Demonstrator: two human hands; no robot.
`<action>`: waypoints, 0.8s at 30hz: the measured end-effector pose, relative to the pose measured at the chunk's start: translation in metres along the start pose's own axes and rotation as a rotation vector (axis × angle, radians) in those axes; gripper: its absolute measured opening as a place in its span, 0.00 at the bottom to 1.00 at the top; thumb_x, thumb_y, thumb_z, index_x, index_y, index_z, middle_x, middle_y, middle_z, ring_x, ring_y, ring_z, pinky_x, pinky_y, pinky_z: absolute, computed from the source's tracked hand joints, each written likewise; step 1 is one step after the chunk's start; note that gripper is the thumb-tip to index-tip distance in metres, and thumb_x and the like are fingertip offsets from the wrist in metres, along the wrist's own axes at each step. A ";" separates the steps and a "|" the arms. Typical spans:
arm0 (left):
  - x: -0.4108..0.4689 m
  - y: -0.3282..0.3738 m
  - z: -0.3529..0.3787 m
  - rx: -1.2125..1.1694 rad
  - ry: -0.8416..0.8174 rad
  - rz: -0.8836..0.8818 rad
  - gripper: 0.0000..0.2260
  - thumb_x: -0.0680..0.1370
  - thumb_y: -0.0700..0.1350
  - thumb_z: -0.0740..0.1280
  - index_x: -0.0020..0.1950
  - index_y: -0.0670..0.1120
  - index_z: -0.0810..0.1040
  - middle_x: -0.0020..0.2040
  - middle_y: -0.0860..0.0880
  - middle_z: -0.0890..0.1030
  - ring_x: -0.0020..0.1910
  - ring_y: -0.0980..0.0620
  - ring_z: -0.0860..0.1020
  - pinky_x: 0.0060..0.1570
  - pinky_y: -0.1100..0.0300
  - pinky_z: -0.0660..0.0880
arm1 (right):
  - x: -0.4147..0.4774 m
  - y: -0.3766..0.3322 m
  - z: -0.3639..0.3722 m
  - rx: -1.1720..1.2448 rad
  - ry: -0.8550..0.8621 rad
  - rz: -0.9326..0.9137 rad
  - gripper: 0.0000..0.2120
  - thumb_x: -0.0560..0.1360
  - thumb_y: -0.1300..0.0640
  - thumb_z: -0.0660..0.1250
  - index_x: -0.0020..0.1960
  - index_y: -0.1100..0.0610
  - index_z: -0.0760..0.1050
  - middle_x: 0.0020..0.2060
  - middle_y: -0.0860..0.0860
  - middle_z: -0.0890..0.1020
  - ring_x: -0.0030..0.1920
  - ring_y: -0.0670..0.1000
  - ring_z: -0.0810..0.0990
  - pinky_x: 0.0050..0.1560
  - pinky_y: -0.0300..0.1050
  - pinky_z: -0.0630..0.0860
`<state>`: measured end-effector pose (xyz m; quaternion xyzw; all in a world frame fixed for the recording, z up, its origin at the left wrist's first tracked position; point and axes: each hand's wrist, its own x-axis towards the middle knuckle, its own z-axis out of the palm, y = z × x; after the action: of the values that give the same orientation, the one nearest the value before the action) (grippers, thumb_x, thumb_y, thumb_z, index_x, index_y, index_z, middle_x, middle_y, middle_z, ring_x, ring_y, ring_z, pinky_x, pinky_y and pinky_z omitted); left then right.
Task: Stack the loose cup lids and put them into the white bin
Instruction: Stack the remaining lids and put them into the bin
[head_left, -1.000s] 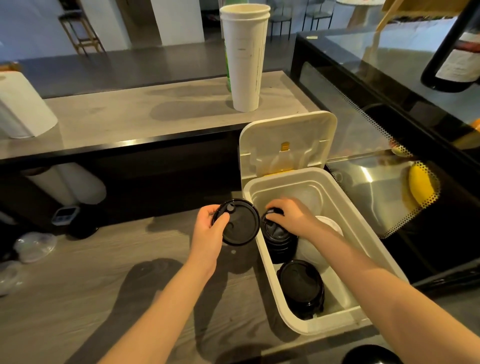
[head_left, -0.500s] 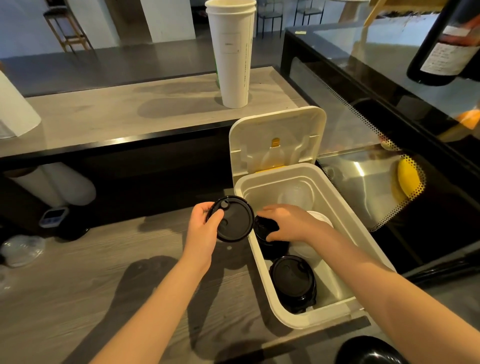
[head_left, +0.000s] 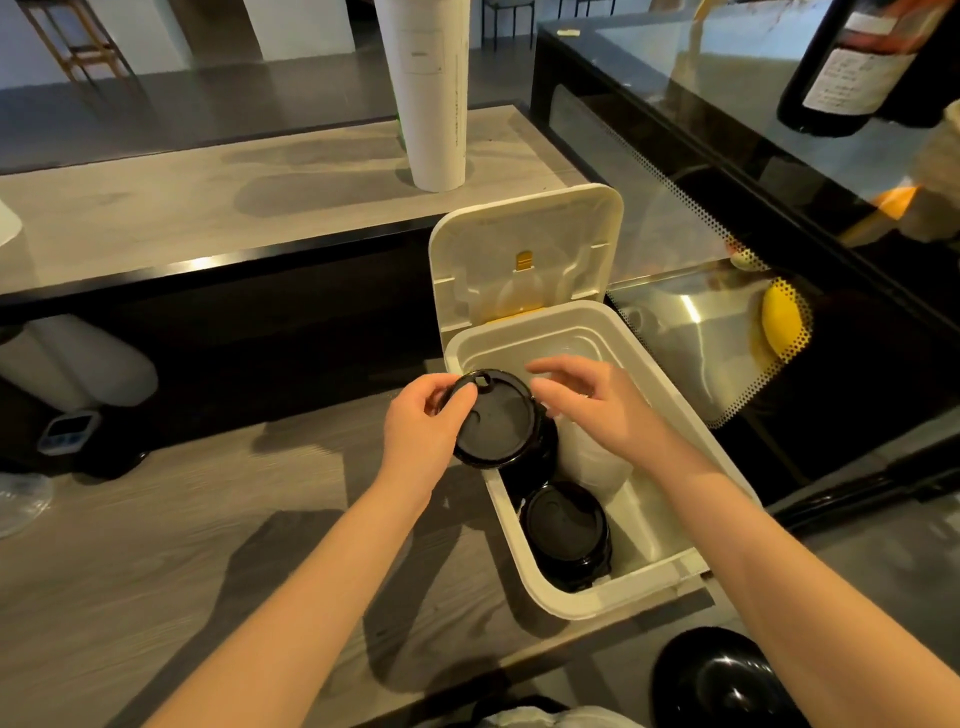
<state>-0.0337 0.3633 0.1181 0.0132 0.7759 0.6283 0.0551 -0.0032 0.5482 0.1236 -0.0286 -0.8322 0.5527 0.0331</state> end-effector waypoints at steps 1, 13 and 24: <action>-0.002 0.001 0.006 0.020 -0.032 0.021 0.05 0.76 0.45 0.68 0.51 0.50 0.78 0.48 0.50 0.80 0.49 0.54 0.78 0.47 0.62 0.75 | -0.007 -0.003 -0.001 0.020 -0.026 0.020 0.08 0.74 0.56 0.69 0.53 0.49 0.78 0.41 0.51 0.81 0.41 0.48 0.79 0.46 0.41 0.77; -0.013 -0.024 0.006 0.904 -0.342 0.400 0.18 0.79 0.53 0.61 0.66 0.49 0.74 0.70 0.54 0.69 0.74 0.54 0.58 0.70 0.50 0.58 | -0.045 0.017 -0.020 -0.214 -0.082 0.340 0.08 0.73 0.56 0.70 0.51 0.54 0.74 0.32 0.55 0.80 0.28 0.47 0.79 0.34 0.40 0.76; -0.015 -0.027 0.007 1.013 -0.366 0.424 0.18 0.81 0.54 0.56 0.68 0.50 0.73 0.74 0.53 0.65 0.76 0.55 0.52 0.72 0.53 0.53 | -0.060 0.029 -0.001 -0.805 -0.215 0.419 0.14 0.74 0.45 0.67 0.50 0.54 0.72 0.45 0.49 0.79 0.45 0.51 0.77 0.44 0.43 0.73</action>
<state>-0.0163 0.3626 0.0916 0.3015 0.9382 0.1632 0.0483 0.0566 0.5553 0.0955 -0.1492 -0.9555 0.1805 -0.1793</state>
